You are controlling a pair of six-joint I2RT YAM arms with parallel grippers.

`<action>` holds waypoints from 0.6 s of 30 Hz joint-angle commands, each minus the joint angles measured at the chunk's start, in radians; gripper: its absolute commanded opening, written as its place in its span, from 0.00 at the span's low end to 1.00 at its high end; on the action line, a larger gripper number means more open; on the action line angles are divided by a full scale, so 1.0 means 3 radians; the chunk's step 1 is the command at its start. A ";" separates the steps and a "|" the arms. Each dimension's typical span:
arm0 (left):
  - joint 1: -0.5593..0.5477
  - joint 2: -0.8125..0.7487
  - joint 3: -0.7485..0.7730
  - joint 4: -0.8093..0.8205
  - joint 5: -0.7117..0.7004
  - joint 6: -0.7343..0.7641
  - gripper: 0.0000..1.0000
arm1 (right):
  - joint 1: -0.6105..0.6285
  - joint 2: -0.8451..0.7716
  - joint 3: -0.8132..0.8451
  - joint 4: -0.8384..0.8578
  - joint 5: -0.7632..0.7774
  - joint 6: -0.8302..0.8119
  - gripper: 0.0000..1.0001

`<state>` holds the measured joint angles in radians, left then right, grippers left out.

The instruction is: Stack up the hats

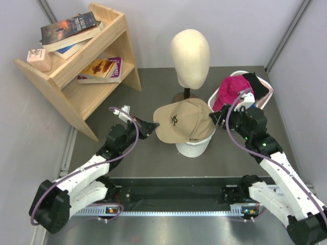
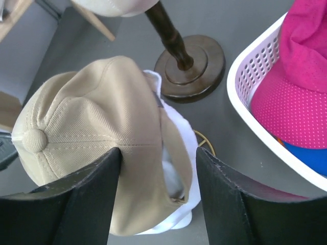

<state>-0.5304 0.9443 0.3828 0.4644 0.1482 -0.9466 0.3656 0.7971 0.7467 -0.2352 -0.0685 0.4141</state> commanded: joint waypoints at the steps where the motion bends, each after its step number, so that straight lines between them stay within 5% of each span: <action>1: 0.0065 0.0125 -0.0141 -0.0122 -0.0187 0.0272 0.00 | -0.0328 -0.0202 -0.0193 0.0313 -0.0287 0.0149 0.58; 18: 0.0076 0.0232 -0.0131 -0.0096 -0.0187 0.0348 0.00 | -0.0580 -0.0141 -0.0495 0.0533 -0.0743 0.0046 0.50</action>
<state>-0.5243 0.9894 0.3580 0.5140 0.1543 -0.9394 0.1997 0.7551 0.6022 -0.1539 -0.2268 0.4461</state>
